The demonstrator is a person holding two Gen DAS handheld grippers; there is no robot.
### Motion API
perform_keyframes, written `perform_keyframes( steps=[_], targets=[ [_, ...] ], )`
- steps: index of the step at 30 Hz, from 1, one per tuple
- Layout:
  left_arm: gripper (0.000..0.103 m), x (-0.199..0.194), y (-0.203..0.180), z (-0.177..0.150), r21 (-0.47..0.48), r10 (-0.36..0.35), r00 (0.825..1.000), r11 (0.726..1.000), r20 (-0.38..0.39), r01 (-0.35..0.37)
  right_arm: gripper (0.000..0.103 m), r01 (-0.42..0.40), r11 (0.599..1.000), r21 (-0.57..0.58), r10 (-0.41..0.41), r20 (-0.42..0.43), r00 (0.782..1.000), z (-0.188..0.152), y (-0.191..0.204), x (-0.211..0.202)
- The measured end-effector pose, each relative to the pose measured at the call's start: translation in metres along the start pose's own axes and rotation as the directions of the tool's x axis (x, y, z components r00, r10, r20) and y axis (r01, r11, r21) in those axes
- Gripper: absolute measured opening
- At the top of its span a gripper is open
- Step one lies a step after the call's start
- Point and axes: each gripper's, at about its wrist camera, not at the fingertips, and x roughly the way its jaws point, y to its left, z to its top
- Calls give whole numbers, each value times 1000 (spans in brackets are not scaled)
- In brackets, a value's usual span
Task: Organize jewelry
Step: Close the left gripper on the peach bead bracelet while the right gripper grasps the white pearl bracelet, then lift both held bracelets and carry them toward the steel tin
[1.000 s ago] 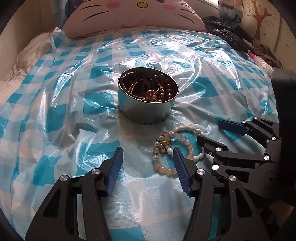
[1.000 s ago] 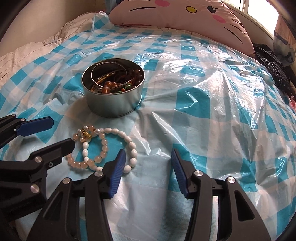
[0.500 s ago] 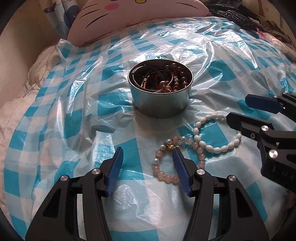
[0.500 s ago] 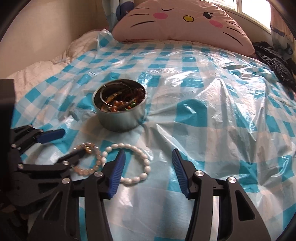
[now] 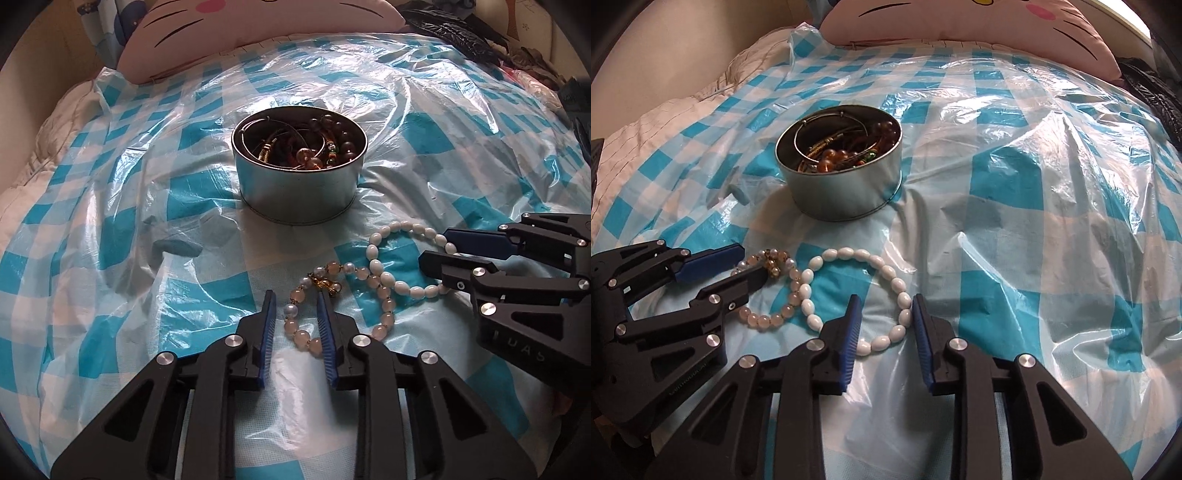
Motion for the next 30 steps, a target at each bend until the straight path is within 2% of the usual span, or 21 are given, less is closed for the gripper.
perform_keyframes(
  steps=[1, 3, 5, 7, 9, 13, 15, 17, 23, 27, 30],
  targets=[
    [8, -1, 0, 0, 0, -15, 1000, 1000, 0, 15, 19, -6, 1000, 1, 6, 0, 1000, 0, -1, 0],
    [7, -2, -1, -1, -1, -45, 999, 999, 0, 45, 8, -55, 998, 34, 55, 3, 998, -1, -5, -3],
    [7, -6, 3, -3, -38, -104, 995, 994, 5, 104, 8, -172, 978, 121, 170, 27, 985, -3, -17, -7],
    [7, -14, 12, -4, -100, -182, 983, 978, 36, 185, 8, -321, 925, 205, 304, 109, 946, -5, -31, -18],
    [7, -26, 22, -5, -157, -245, 965, 954, 93, 257, 8, -442, 860, 255, 398, 208, 894, -8, -42, -31],
    [7, -51, 35, -9, -223, -293, 930, 913, 222, 341, 8, -555, 788, 266, 470, 322, 822, -13, -48, -50],
    [7, -63, 37, -13, -236, -288, 920, 906, 267, 352, 8, -569, 786, 240, 473, 358, 805, -13, -44, -60],
    [7, -72, 36, -18, -243, -254, 922, 912, 292, 329, 8, -559, 803, 206, 461, 379, 802, -13, -37, -70],
    [7, -88, 33, -22, -239, -156, 935, 941, 319, 238, 8, -485, 868, 104, 413, 391, 823, -15, -16, -89],
    [7, -89, 29, -20, -212, -102, 946, 962, 309, 172, 8, -460, 885, 78, 400, 378, 835, -15, -8, -88],
    [7, -90, 24, -19, -192, -87, 947, 969, 310, 152, 8, -460, 884, 82, 399, 382, 834, -15, -8, -88]
  ],
)
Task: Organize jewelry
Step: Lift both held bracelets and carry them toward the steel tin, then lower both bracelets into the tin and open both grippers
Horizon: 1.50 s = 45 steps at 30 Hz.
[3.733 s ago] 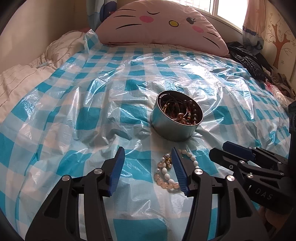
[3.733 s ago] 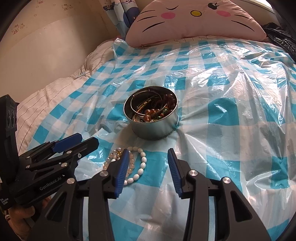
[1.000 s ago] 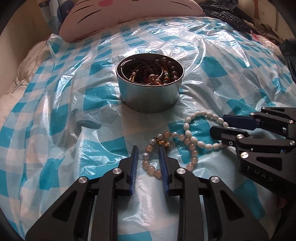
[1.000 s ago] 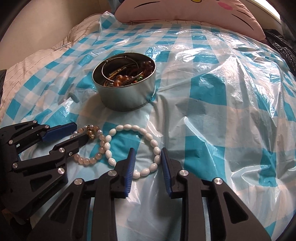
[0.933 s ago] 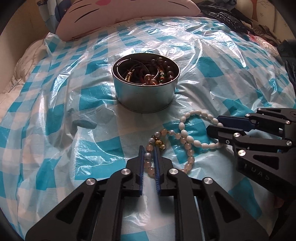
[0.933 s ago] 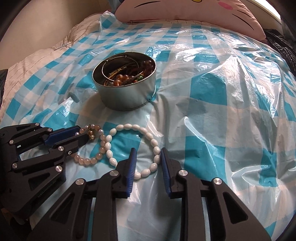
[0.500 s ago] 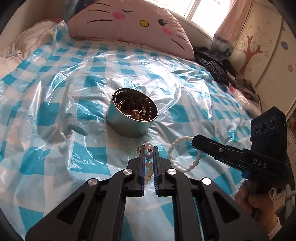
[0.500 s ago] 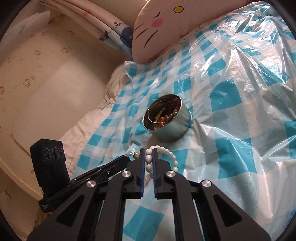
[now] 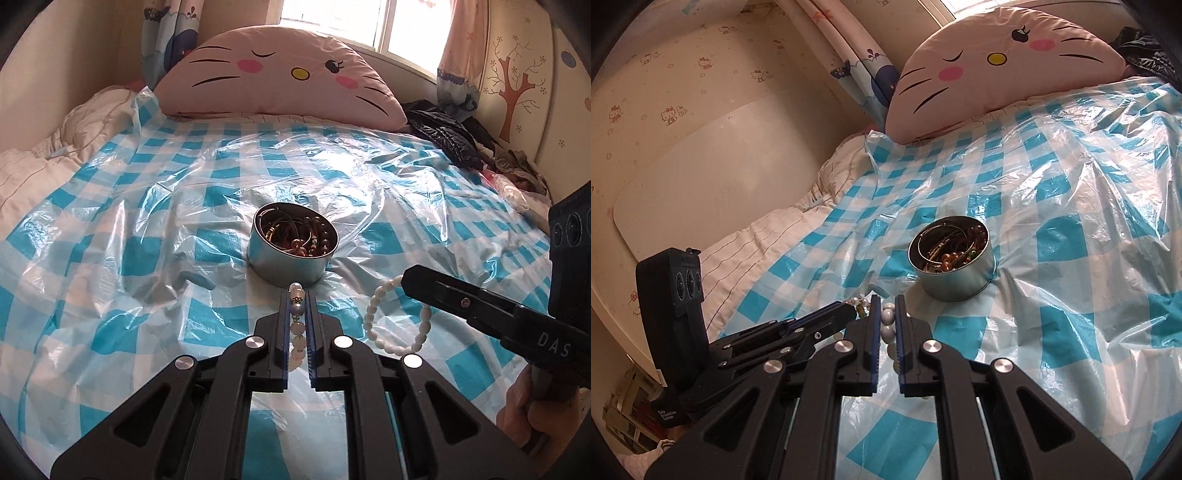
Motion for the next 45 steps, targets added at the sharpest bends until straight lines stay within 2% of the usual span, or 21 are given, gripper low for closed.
perform_keyframes(
  steps=[12, 23, 33, 36, 37, 39, 41, 42, 43, 45],
  targets=[
    [7, 1, 0, 2, 8, 7, 1000, 1000, 14, -7, 8, -11, 1000, -3, 11, 7, 1000, 1, -1, 0],
    [7, 3, 12, 26, -70, -99, 994, 992, 48, 103, 8, -96, 993, 69, 93, 37, 995, 18, -14, 11],
    [7, 40, 8, 77, -87, -152, 986, 984, 64, 158, 8, -102, 993, 58, 97, 84, 992, 67, -25, 40],
    [7, 64, 12, 89, -126, -189, 981, 973, 51, 194, 8, -72, 996, 43, 68, 88, 994, 80, -31, 57],
    [7, 77, 14, 93, -142, -193, 981, 970, 25, 195, 8, -51, 998, 32, 48, 85, 995, 83, -33, 64],
    [8, 105, 17, 93, -152, -139, 989, 980, -55, 129, 9, 3, 1000, 14, -4, 43, 999, 84, -37, 85],
    [8, 123, 23, 89, -150, -56, 990, 988, -126, 37, 9, 31, 999, 32, -30, -48, 998, 80, -47, 110],
    [8, 124, 26, 86, -145, -28, 990, 989, -139, 8, 15, 39, 998, 46, -35, -75, 997, 75, -52, 118],
    [9, 121, 27, 83, -135, -2, 990, 991, -143, -18, 26, 48, 997, 53, -43, -82, 996, 72, -54, 120],
    [16, 112, 32, 77, -111, 46, 990, 992, -136, -61, 33, 53, 998, 44, -49, -87, 995, 67, -55, 117]
  ],
)
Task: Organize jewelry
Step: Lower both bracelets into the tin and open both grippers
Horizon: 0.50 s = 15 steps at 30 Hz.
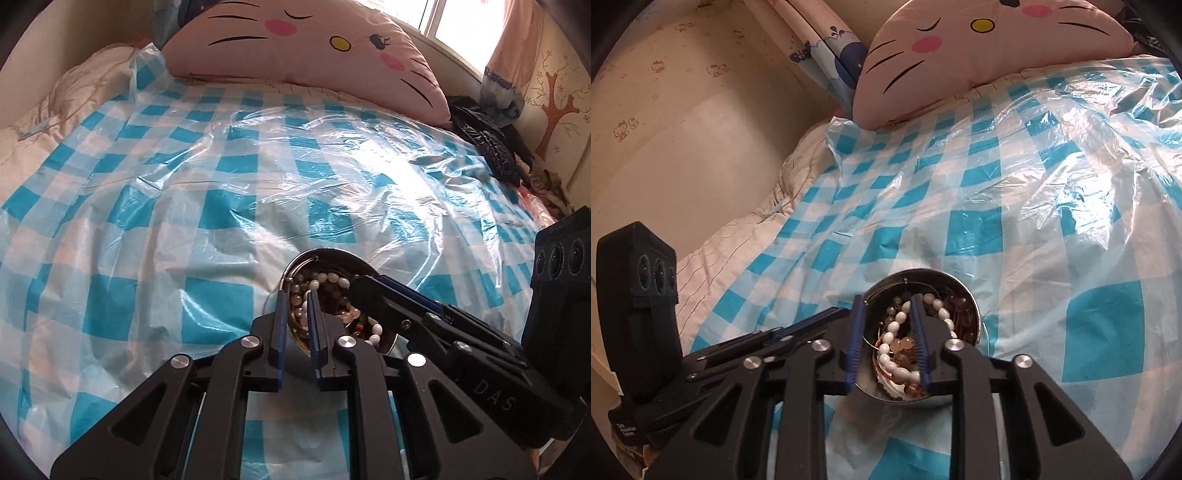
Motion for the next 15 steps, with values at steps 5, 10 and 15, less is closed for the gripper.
perform_keyframes(
  steps=[5, 10, 15],
  targets=[
    [51, -28, 3, -15, 23, 86, 996, 996, 38, -87, 33, 50, 998, -24, -49, 21, 999, -11, 11, -28],
    [74, -68, -1, -43, 67, 159, 986, 985, 47, -162, 63, 217, 971, -97, -215, 31, 976, -39, 43, -69],
    [90, -110, 0, -78, 105, 197, 979, 974, 52, -202, 70, 324, 940, -108, -322, 35, 946, -80, 57, -116]
  ],
)
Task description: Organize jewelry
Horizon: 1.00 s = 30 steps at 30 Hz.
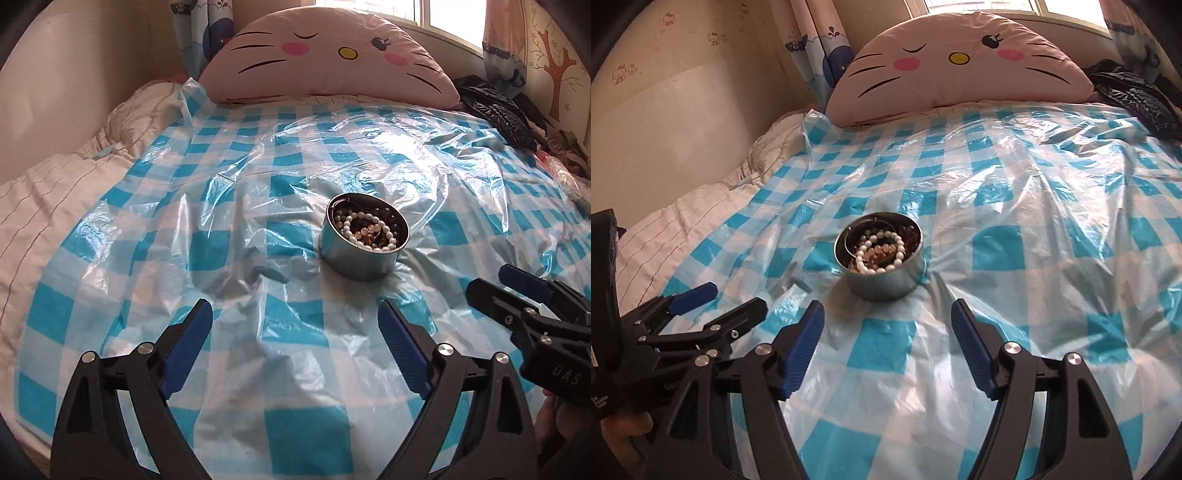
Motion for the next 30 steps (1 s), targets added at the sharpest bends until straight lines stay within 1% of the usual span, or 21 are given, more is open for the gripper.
perform_keyframes(
  steps=[2, 4, 5, 7, 8, 10, 12, 14, 19, 22, 25, 30],
  targets=[
    [93, -13, 2, -13, 9, 1, 1000, 1000, 0, -1, 72, 39, 999, -5, -39, -9, 999, -12, 1, -15],
    [94, -22, 1, -26, 21, 0, 1000, 1000, -3, 0, 74, 69, 997, -22, -69, 29, 997, -16, 4, -33],
    [95, -26, 0, -32, 26, 2, 1000, 1000, -4, -2, 75, 101, 994, -44, -100, 37, 994, -19, 8, -39],
    [96, -33, -2, -39, 28, -5, 1000, 1000, -3, 5, 77, 128, 990, -66, -124, 56, 991, -26, 12, -46],
    [96, -37, -3, -43, 26, -8, 1000, 1000, 5, 8, 79, 136, 989, -64, -132, 67, 989, -28, 12, -50],
    [96, -42, -7, -46, 39, 11, 1000, 999, 17, -11, 92, 179, 983, -47, -174, 107, 979, -32, 12, -58],
    [96, -44, -10, -47, 52, 27, 999, 998, 33, -29, 95, 187, 982, -31, -181, 139, 974, -33, 11, -65],
    [96, -48, -10, -48, 47, 28, 998, 998, 50, -31, 96, 194, 981, -15, -189, 157, 969, -34, 8, -70],
    [96, -55, 2, -47, -15, -1, 997, 1000, 80, 2, 96, 205, 978, 19, -206, 148, 967, -34, 2, -70],
    [96, -58, 6, -48, -42, -11, 996, 999, 87, 14, 96, 207, 978, 33, -210, 167, 963, -35, 0, -74],
    [96, -59, 4, -48, -41, -11, 996, 999, 89, 14, 96, 212, 976, 41, -216, 172, 961, -36, 0, -76],
    [96, -61, -3, -50, -11, 0, 995, 1000, 98, 1, 96, 223, 974, 44, -227, 164, 960, -36, 0, -74]
  ],
)
